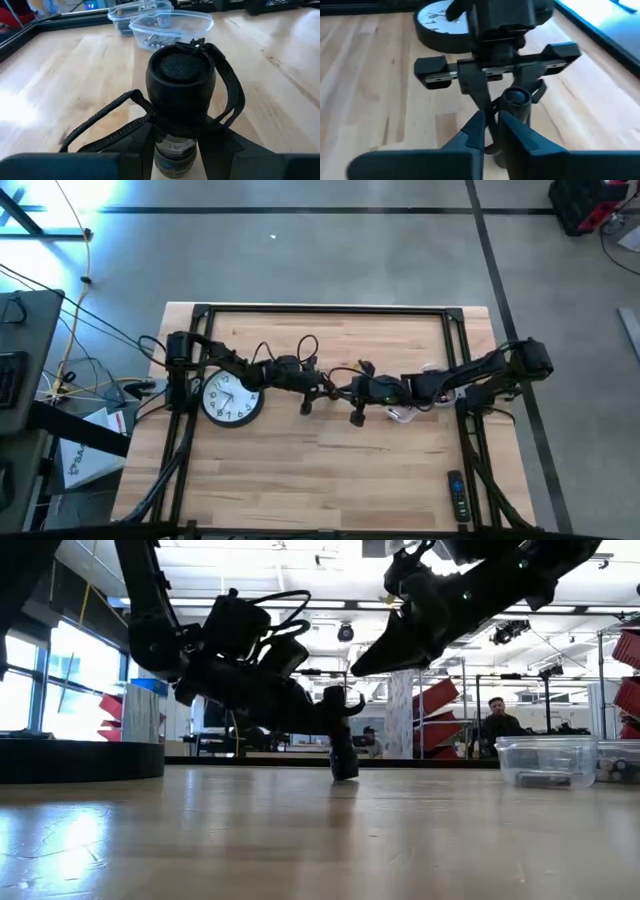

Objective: Insert battery
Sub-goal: Open the black flashlight lid

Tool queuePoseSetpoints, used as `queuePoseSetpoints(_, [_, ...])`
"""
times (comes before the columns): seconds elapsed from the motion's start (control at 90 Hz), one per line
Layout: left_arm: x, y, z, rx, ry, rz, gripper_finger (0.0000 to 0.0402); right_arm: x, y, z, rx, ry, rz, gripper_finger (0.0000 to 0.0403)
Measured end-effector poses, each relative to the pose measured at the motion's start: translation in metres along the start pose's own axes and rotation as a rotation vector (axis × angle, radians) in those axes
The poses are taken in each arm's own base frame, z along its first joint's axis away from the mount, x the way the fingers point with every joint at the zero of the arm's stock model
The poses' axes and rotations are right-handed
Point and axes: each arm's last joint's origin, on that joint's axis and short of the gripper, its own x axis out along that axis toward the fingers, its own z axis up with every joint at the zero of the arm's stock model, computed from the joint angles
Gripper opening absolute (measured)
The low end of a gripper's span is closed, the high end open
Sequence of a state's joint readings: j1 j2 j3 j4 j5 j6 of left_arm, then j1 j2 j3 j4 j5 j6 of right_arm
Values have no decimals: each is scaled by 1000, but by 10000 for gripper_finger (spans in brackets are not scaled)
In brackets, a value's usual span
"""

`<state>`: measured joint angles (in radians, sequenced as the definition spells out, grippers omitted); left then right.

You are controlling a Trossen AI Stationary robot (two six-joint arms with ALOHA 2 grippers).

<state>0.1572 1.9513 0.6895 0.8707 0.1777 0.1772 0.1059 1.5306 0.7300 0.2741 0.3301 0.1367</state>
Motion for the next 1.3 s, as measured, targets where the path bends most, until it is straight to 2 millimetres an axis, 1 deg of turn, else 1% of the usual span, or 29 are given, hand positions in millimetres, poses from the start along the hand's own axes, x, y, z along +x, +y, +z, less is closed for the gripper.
queuePoseSetpoints(0.144, [1,-3,0,15,4,13,100,1,-1,-1,42,1,-25,96])
queuePoseSetpoints(0.244, [1,-4,0,17,6,22,100,1,-1,-1,65,2,-21,112])
queuePoseSetpoints(0.356, [1,-4,0,16,6,22,100,3,0,-3,69,8,-22,113])
queuePoseSetpoints(0.567, [1,-4,2,17,-3,23,100,16,2,-9,46,-18,-46,113])
queuePoseSetpoints(0.756, [2,-6,4,19,-10,21,108,16,3,-4,11,-67,-56,113])
queuePoseSetpoints(1.3, [3,-8,6,-15,-40,85,149,16,1,-4,13,-60,-95,113])
